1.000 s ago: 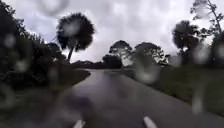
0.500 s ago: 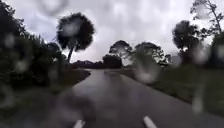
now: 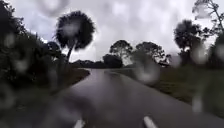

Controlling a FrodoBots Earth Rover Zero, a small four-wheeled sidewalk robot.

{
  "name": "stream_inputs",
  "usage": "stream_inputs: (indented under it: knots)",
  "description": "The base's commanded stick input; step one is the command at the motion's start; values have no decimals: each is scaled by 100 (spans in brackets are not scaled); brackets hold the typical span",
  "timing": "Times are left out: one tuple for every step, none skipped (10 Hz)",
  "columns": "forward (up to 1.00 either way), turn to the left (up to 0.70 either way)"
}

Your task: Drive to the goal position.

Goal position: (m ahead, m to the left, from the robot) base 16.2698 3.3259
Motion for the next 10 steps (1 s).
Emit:
stream_inputs:
  knots:
    - [0, 0]
    - [0, 0]
    - [3, 0]
    - [34, 0]
    - [67, 0]
    - [70, -17]
    - [70, -31]
    - [70, -35]
    - [70, -31]
    - [70, 0]
